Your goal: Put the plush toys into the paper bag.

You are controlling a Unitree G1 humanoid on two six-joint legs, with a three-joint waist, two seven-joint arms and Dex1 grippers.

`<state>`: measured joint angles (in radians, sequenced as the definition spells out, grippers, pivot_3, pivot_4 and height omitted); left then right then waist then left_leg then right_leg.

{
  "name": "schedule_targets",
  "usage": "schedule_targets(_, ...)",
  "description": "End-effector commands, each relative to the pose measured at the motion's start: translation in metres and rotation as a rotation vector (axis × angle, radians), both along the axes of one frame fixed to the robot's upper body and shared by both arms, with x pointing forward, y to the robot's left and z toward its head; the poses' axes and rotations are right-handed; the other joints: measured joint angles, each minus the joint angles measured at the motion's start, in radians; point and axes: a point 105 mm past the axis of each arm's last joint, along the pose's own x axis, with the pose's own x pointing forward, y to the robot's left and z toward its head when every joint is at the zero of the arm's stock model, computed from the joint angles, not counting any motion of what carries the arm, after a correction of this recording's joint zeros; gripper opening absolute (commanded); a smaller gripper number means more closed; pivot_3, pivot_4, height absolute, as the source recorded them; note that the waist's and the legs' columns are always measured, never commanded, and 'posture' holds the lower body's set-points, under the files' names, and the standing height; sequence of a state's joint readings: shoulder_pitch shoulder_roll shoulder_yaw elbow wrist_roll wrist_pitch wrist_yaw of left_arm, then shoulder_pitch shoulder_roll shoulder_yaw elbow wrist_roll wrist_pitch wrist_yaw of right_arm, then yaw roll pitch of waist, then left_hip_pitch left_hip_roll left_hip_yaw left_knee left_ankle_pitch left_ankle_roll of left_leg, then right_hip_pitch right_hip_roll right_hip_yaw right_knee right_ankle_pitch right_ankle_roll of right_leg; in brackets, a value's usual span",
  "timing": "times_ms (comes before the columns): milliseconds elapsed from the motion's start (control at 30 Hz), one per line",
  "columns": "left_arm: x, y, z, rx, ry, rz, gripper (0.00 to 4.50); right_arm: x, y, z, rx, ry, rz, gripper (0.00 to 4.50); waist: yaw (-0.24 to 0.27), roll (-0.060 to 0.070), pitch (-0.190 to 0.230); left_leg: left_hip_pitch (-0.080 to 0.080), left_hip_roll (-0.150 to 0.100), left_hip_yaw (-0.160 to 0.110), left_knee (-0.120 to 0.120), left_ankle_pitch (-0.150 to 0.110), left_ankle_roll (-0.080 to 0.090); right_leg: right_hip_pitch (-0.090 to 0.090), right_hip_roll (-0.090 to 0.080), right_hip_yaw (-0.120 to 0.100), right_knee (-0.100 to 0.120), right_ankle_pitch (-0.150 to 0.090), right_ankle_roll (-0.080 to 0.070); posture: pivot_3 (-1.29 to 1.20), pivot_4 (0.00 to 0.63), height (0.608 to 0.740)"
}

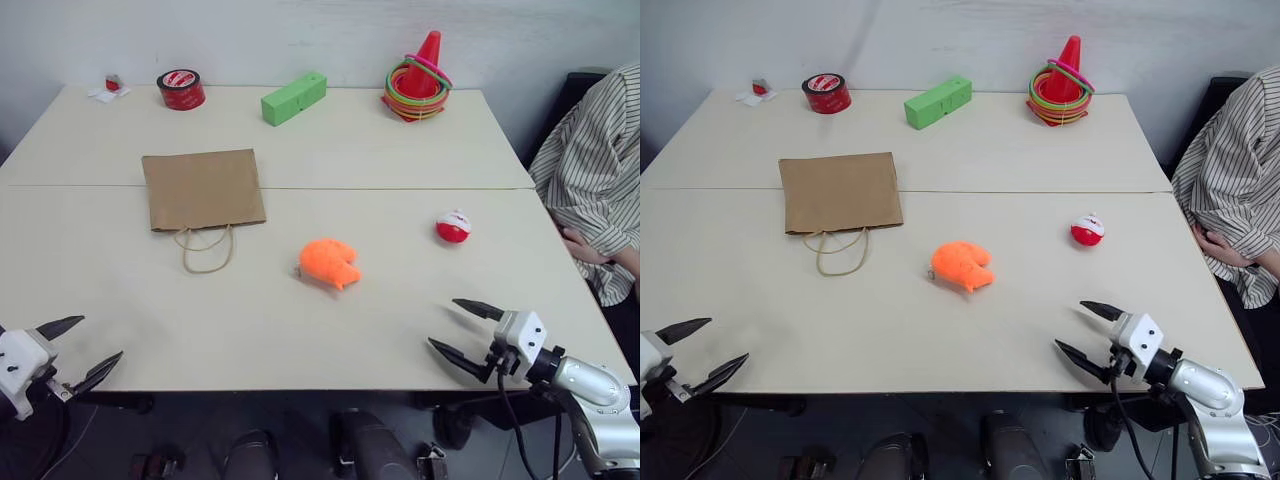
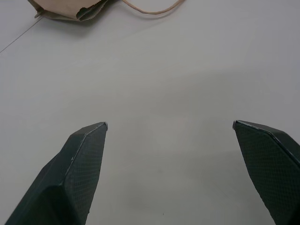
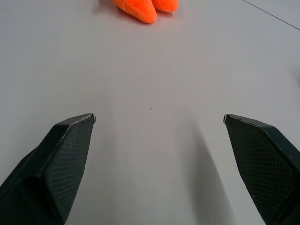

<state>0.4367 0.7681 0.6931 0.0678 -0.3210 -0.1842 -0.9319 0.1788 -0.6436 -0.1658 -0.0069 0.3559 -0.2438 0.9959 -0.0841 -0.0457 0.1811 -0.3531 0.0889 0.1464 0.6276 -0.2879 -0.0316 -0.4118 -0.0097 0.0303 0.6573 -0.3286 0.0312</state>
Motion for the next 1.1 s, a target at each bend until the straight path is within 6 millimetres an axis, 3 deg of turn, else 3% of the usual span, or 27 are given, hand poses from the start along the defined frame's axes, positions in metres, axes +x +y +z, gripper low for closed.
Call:
schedule_targets(33, -0.007, -0.002, 0.015, -0.008, -0.009, -0.031, 4.50, -0.012, -0.004, 0.012, -0.027, -0.034, 0.041, 4.49, 0.001, 0.000, 0.000, 0.000, 0.000, 0.000, 0.000, 0.000, 0.000, 0.000, 0.000, 0.000, -0.001, 0.000, 0.000, 0.00, 0.150, 0.740)
schedule_targets(100, -0.002, -0.008, 0.022, -0.070, -0.032, -0.042, 4.50, -0.012, 0.006, 0.018, 0.005, -0.055, 0.067, 4.49, 0.001, 0.000, 0.000, 0.000, 0.000, 0.000, 0.000, -0.001, 0.000, 0.000, 0.000, 0.000, -0.001, -0.001, 0.000, 0.00, 0.150, 0.740)
schedule_targets(200, 0.017, -0.026, 0.036, -0.126, -0.029, -0.104, 4.50, -0.008, 0.034, 0.042, 0.112, -0.129, 0.129, 4.49, 0.000, -0.001, -0.001, 0.000, 0.000, 0.000, 0.001, -0.001, 0.000, 0.001, 0.000, 0.000, -0.001, 0.000, 0.001, 0.00, 0.150, 0.740)
schedule_targets(367, 0.075, -0.054, 0.067, -0.023, -0.151, -0.181, 4.50, 0.010, 0.061, 0.083, 0.245, -0.247, 0.121, 4.49, 0.008, -0.001, -0.001, 0.000, -0.001, 0.000, 0.001, 0.001, -0.004, 0.001, 0.000, 0.001, -0.001, 0.001, -0.001, 0.00, 0.150, 0.740)
schedule_targets(500, 0.121, -0.077, 0.072, 0.106, -0.203, -0.257, 4.50, 0.018, 0.076, 0.096, 0.272, -0.289, 0.131, 4.49, 0.019, -0.001, -0.001, 0.000, -0.002, 0.000, 0.001, 0.001, 0.000, 0.001, 0.000, 0.001, -0.001, 0.003, 0.003, 0.00, 0.150, 0.740)
schedule_targets(633, 0.149, -0.082, 0.064, 0.228, -0.208, -0.293, 4.50, 0.020, 0.081, 0.098, 0.283, -0.301, 0.122, 4.49, 0.023, -0.001, -0.001, -0.003, 0.000, 0.005, 0.002, 0.001, -0.006, -0.004, 0.003, 0.004, 0.000, -0.001, 0.004, 0.00, 0.150, 0.740)
schedule_targets(733, 0.165, -0.084, 0.062, 0.281, -0.236, -0.310, 3.96, 0.021, 0.080, 0.098, 0.288, -0.312, 0.094, 4.50, 0.025, -0.001, -0.001, -0.005, 0.001, 0.007, 0.002, 0.000, -0.007, -0.006, 0.004, 0.005, 0.000, -0.003, 0.005, 0.00, 0.150, 0.740)
schedule_targets(833, 0.172, -0.087, 0.063, 0.265, -0.264, -0.324, 3.06, 0.020, 0.079, 0.096, 0.282, -0.315, 0.076, 4.50, 0.028, -0.001, -0.001, -0.008, 0.001, 0.007, 0.004, 0.000, -0.007, -0.009, 0.004, 0.005, 0.001, -0.004, 0.006, 0.00, 0.150, 0.740)
schedule_targets(967, 0.172, -0.091, 0.060, 0.230, -0.281, -0.354, 1.80, 0.020, 0.075, 0.093, 0.282, -0.316, 0.047, 4.50, 0.028, -0.001, -0.001, -0.008, 0.001, 0.008, 0.006, 0.000, -0.007, -0.009, 0.003, 0.006, 0.004, -0.004, 0.006, 0.00, 0.150, 0.740)
schedule_targets(1100, 0.156, -0.094, 0.066, 0.058, -0.211, -0.437, 0.54, 0.020, 0.085, 0.088, 0.274, -0.289, 0.105, 4.50, 0.025, -0.001, -0.001, -0.007, 0.001, 0.008, 0.009, 0.000, -0.007, -0.009, 0.004, 0.006, 0.008, -0.004, 0.006, 0.00, 0.150, 0.740)
